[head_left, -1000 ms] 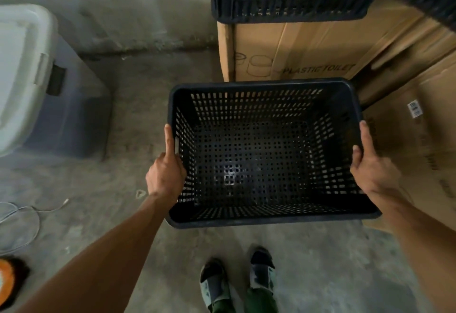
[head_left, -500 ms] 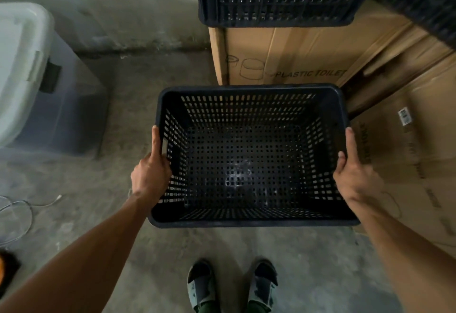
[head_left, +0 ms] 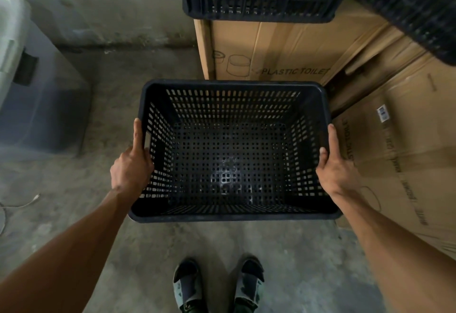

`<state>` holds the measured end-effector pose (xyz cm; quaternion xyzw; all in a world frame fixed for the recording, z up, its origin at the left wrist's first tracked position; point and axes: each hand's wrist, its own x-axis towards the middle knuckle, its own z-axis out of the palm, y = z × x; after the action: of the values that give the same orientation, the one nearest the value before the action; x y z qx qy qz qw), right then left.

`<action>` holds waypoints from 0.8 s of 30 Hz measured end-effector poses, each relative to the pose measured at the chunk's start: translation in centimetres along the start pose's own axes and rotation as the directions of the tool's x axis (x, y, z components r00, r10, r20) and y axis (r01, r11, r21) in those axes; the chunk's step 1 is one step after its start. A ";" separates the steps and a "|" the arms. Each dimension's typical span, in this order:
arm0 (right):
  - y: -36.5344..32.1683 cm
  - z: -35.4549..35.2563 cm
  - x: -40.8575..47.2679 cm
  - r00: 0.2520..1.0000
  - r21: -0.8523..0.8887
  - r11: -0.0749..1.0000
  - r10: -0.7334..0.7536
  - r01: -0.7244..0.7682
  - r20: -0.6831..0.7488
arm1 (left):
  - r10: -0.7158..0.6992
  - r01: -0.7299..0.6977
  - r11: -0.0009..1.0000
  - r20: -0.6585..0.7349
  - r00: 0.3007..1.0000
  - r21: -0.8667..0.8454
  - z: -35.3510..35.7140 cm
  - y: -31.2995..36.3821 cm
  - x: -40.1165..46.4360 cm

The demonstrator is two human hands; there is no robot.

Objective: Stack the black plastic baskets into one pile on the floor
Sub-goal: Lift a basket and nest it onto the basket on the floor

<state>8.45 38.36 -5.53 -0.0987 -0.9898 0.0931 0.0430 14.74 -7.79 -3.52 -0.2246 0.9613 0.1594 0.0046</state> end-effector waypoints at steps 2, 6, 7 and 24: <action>0.1 -0.2 0.0 1.000 0.014 1.000 -0.021 0.021 0.003 | 0.004 -0.004 1.000 0.004 1.000 -0.003 0.0 -0.1 -0.2; 0.3 -0.8 -0.3 0.997 0.013 0.997 -0.076 0.076 0.024 | 0.023 -0.024 1.000 0.043 0.999 0.013 -0.3 0.1 -0.2; 0.0 -1.1 -0.4 0.993 0.032 0.997 -0.079 0.077 0.082 | 0.023 -0.025 0.999 0.058 0.998 0.034 -0.5 0.4 -0.2; -0.8 -1.7 4.1 0.968 0.054 0.967 -0.250 0.248 0.024 | 0.312 -0.297 0.936 -0.058 0.948 0.188 -2.3 1.7 1.5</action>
<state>4.42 38.68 -3.47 0.0288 -0.9922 0.1137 0.0418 12.81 -7.73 -0.89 -0.0785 0.9941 0.0624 -0.0422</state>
